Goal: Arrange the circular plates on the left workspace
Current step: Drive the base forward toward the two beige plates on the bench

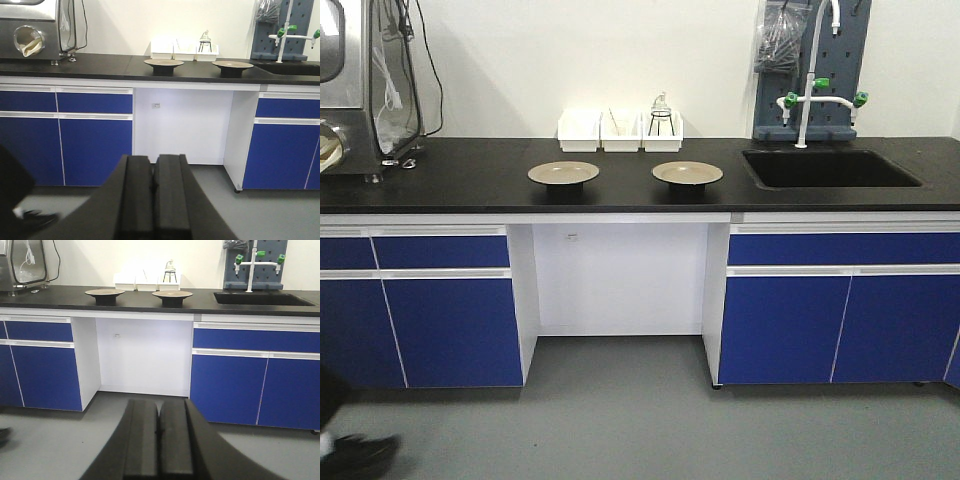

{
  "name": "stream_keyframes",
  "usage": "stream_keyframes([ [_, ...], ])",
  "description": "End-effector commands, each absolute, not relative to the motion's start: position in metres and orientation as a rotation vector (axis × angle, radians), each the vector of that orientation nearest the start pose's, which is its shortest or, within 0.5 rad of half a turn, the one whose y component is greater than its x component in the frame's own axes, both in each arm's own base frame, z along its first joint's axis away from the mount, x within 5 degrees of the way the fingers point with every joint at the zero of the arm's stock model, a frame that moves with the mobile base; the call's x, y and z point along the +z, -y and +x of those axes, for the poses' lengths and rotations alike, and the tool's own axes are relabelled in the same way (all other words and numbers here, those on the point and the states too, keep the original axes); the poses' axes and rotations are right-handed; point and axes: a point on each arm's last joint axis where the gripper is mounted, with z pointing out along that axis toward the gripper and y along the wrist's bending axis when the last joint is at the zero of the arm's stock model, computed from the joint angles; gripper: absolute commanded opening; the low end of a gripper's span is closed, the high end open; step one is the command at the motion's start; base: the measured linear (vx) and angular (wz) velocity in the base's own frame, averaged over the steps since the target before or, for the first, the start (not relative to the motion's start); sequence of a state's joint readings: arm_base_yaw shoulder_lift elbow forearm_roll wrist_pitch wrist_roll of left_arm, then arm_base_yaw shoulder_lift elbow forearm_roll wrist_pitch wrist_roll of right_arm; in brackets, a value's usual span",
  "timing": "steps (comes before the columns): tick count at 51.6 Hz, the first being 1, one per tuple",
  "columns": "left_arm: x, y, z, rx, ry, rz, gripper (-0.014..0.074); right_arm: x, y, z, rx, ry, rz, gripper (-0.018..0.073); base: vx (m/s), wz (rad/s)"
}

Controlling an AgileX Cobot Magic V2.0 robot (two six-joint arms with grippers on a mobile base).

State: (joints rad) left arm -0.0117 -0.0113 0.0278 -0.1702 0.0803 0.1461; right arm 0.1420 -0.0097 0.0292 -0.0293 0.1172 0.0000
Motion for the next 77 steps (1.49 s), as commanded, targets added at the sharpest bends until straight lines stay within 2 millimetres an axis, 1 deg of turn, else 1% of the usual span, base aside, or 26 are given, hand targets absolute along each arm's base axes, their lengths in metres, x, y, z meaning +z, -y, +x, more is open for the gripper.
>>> stream_keyframes([
  [1, 0.1983, 0.001, 0.0569, -0.038, -1.514, -0.01, 0.0, 0.1941, -0.0077, 0.0563, 0.07, -1.54, -0.144, -0.0005, 0.0, 0.0],
  [44, 0.1983, 0.001, 0.0569, -0.038, -1.514, -0.01, 0.0, 0.1941, -0.0077, 0.0563, 0.07, -1.54, -0.144, -0.0005, 0.03, 0.04],
  [60, 0.1983, 0.001, 0.0569, -0.038, -1.514, -0.01, 0.0, 0.1939, -0.0077, 0.0563, 0.07, -1.542, -0.144, -0.0005, 0.23, -0.03],
  [77, 0.1983, 0.001, 0.0569, -0.038, -1.514, -0.01, 0.0, 0.1939, -0.0077, 0.0563, 0.07, -1.542, -0.144, -0.0005, 0.39, 0.04],
])
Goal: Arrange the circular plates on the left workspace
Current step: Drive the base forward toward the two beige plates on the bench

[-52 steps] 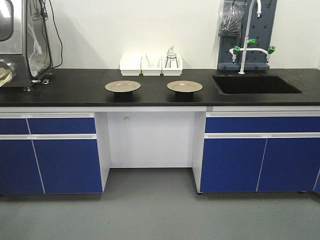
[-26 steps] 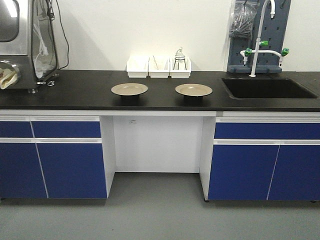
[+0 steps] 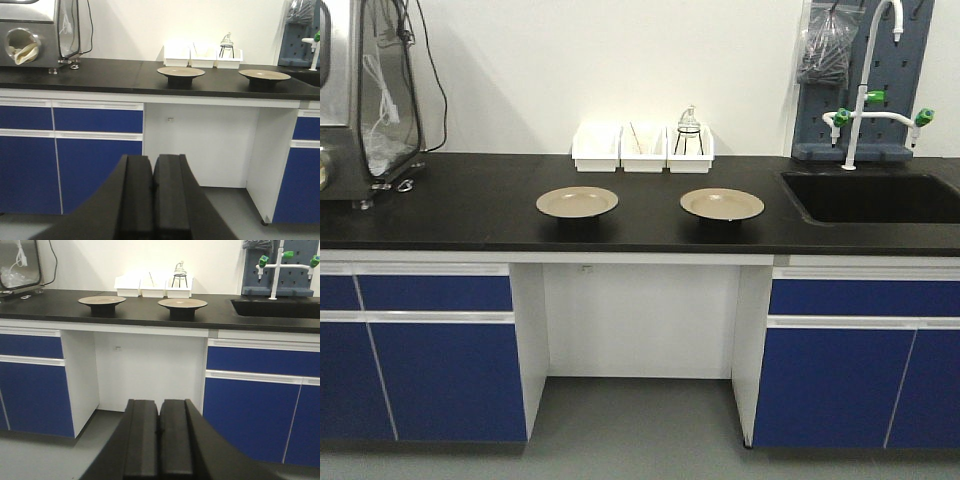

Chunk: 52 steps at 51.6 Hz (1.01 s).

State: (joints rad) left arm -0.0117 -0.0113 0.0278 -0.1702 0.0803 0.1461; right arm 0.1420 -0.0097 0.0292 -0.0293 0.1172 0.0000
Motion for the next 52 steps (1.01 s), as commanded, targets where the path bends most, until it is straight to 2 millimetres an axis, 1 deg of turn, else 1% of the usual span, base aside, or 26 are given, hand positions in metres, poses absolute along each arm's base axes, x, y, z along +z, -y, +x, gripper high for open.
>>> stream_keyframes([
  [1, 0.1983, 0.001, 0.0569, -0.038, -1.514, -0.01, 0.0, 0.1939, -0.0077, 0.0563, 0.07, -1.542, -0.144, -0.0005, 0.46, -0.05],
  [28, 0.1983, 0.001, 0.0569, -0.038, -1.514, -0.01, 0.0, 0.1939, -0.0077, 0.0563, 0.07, -1.542, -0.144, -0.0005, 0.49, -0.09],
  [52, 0.1983, 0.001, 0.0569, -0.038, -1.514, -0.01, 0.0, 0.1939, -0.0077, 0.0563, 0.07, -1.542, -0.144, -0.0005, 0.52, 0.03],
])
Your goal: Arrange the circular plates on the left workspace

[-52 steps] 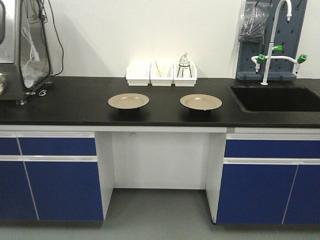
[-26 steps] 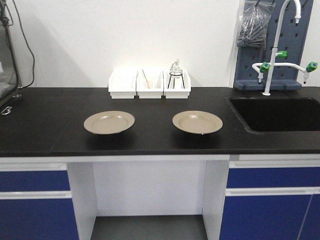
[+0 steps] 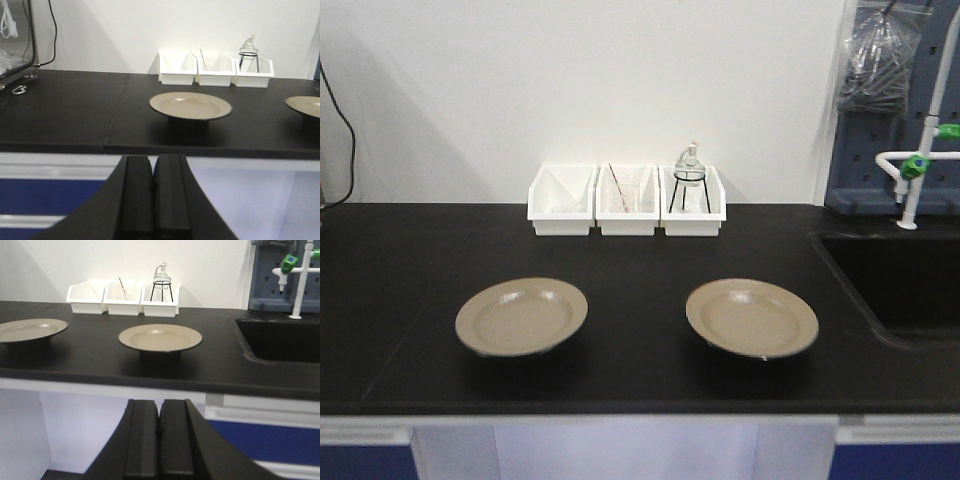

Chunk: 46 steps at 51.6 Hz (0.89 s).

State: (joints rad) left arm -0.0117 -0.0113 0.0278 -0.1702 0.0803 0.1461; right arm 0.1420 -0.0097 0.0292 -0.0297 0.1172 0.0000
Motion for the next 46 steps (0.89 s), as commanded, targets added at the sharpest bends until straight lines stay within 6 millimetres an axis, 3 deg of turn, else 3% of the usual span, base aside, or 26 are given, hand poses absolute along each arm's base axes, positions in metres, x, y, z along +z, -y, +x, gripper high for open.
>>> stream_keyframes([
  [1, 0.1983, 0.001, 0.0569, -0.038, -1.514, -0.01, 0.0, 0.1939, -0.0077, 0.0563, 0.07, -1.542, -0.144, -0.0005, 0.52, 0.05],
  [46, 0.1983, 0.001, 0.0569, -0.038, -1.514, -0.01, 0.0, 0.1939, -0.0077, 0.0563, 0.07, -1.542, -0.144, -0.0005, 0.39, 0.02],
])
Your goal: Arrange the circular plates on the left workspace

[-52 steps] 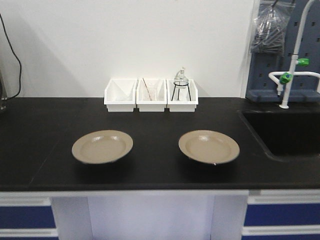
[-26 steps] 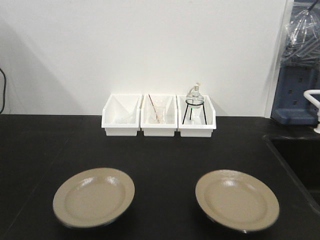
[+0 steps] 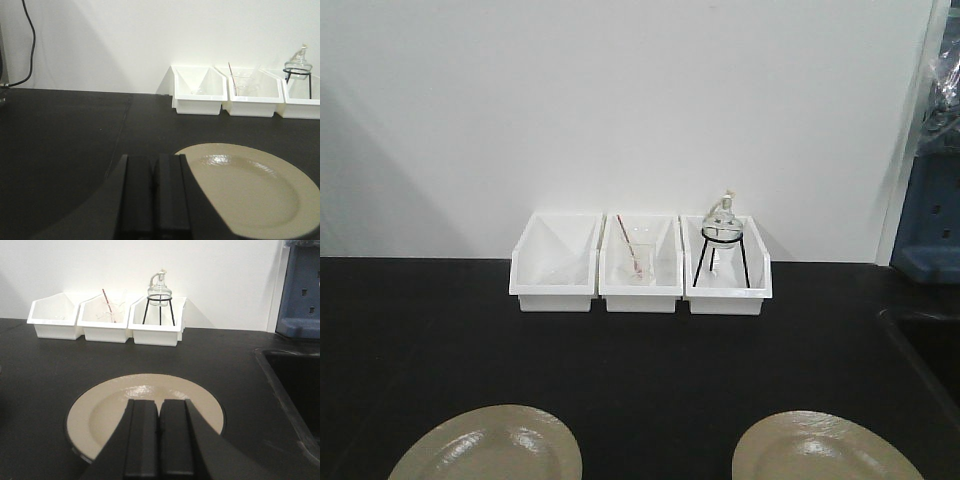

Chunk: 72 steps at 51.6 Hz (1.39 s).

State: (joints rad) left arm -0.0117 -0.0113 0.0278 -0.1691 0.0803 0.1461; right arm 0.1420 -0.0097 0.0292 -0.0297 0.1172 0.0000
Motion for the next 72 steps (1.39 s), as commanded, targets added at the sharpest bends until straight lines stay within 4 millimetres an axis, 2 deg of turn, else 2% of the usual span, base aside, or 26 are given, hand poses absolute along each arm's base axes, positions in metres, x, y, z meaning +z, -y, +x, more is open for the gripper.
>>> stream_keyframes([
  [1, 0.198, 0.001, 0.057, -0.038, -1.514, -0.01, 0.0, 0.194, -0.008, 0.056, 0.07, -1.542, -0.144, -0.0005, 0.18, 0.0],
  [36, 0.199, 0.001, 0.057, -0.029, -1.508, -0.003, 0.0, 0.194, -0.008, 0.056, 0.07, -1.542, -0.144, -0.0005, 0.05, -0.02],
  [42, 0.199, 0.001, 0.057, -0.029, -1.506, -0.003, 0.0, 0.198, -0.008, 0.056, 0.072, -1.494, -0.141, -0.0005, 0.0, 0.0],
  [49, 0.213, -0.001, 0.055, -0.026, -1.382, -0.026, 0.0, 0.219, -0.008, 0.053, 0.112, -1.292, -0.101, -0.0005, 0.0, 0.0],
  [54, 0.223, -0.001, 0.053, -0.153, -1.356, -0.132, 0.0, 0.241, -0.005, 0.048, 0.26, -1.219, 0.031, -0.0005, 0.0, 0.0],
  [60, 0.245, 0.003, 0.049, -0.236, -1.451, -0.153, 0.0, 0.271, -0.005, 0.044, 0.346, -1.264, 0.094, -0.0005, 0.0, 0.0],
  [67, 0.293, 0.006, 0.045, -0.201, -1.504, -0.077, 0.0, 0.319, -0.008, 0.049, 0.342, -1.38, 0.068, -0.0005, 0.0, 0.0],
  [72, 0.333, 0.008, 0.056, -0.191, -1.57, -0.043, 0.0, 0.353, -0.014, 0.074, 0.345, -1.561, 0.057, -0.0005, 0.0, 0.0],
])
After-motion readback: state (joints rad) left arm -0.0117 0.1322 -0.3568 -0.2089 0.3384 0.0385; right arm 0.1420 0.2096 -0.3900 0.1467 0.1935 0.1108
